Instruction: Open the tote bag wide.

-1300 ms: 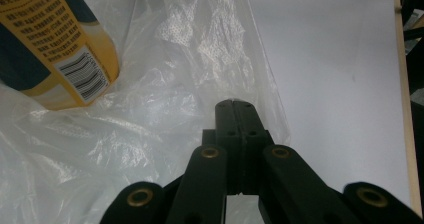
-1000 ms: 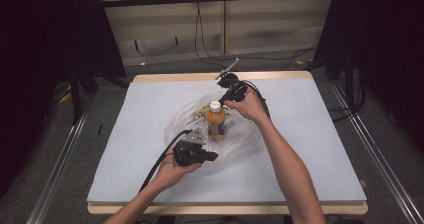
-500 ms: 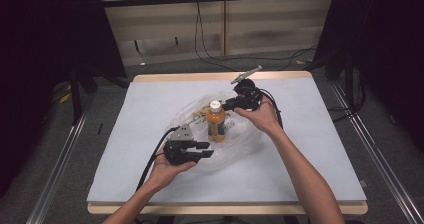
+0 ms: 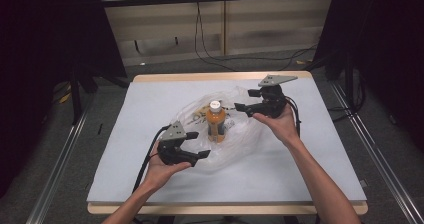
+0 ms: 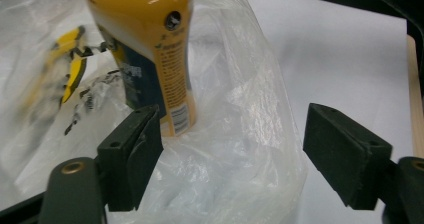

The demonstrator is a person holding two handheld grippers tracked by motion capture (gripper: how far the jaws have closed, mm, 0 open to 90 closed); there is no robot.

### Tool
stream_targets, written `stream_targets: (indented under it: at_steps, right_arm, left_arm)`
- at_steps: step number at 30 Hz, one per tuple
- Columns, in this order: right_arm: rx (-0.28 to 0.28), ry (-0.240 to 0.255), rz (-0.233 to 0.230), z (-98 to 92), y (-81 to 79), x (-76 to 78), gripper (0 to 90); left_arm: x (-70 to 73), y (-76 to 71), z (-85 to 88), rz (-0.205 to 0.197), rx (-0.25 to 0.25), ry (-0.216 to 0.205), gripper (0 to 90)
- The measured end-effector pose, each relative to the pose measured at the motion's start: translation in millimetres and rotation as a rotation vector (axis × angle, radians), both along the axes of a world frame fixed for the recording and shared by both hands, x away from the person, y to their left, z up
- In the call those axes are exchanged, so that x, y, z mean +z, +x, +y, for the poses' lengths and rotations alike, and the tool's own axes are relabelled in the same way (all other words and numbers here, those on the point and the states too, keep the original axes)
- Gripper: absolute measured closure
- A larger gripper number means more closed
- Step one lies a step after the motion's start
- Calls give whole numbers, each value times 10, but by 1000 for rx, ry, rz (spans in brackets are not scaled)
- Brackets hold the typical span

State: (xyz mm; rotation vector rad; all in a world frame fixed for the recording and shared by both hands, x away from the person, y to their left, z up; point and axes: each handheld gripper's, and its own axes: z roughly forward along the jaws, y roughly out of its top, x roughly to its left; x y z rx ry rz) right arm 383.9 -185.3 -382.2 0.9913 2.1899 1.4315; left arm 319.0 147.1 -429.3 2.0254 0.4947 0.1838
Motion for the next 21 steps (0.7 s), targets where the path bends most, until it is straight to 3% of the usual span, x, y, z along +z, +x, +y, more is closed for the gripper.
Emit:
stream_targets:
  at_steps: [2, 4, 5, 10, 12, 14, 15, 19, 21]
  right_arm:
    - [-21, 27, 34, -125, -66, -3, 93]
    - [-45, 34, 18, -201, -152, -7, 76]
    - [-52, 32, 6, -236, -209, -8, 71]
    - [-79, 44, -18, -365, -431, -50, 47]
    - [-102, 30, -31, -458, -604, -90, 47]
    - [-117, 37, -38, -493, -670, -105, 47]
    - [-134, 62, -50, -574, -787, -140, 50]
    - [-149, 79, -34, -684, -928, -175, 56]
    - [-170, 75, -34, -774, -1055, -216, 56]
  left_arm:
    - [37, -21, 36, -10, 9, 5, 165]
    - [79, -42, 87, -23, 26, -9, 137]
    - [116, -69, 155, -38, 46, -36, 124]
    - [190, -128, 314, -62, 89, -53, 94]
    - [174, -149, 444, -57, 93, -39, 71]
    - [151, -149, 488, -40, 95, -39, 65]
    - [125, -156, 534, -38, 114, -32, 47]
    - [40, -190, 683, -29, 168, -29, 45]
    - [28, -241, 768, -48, 192, -13, 34]
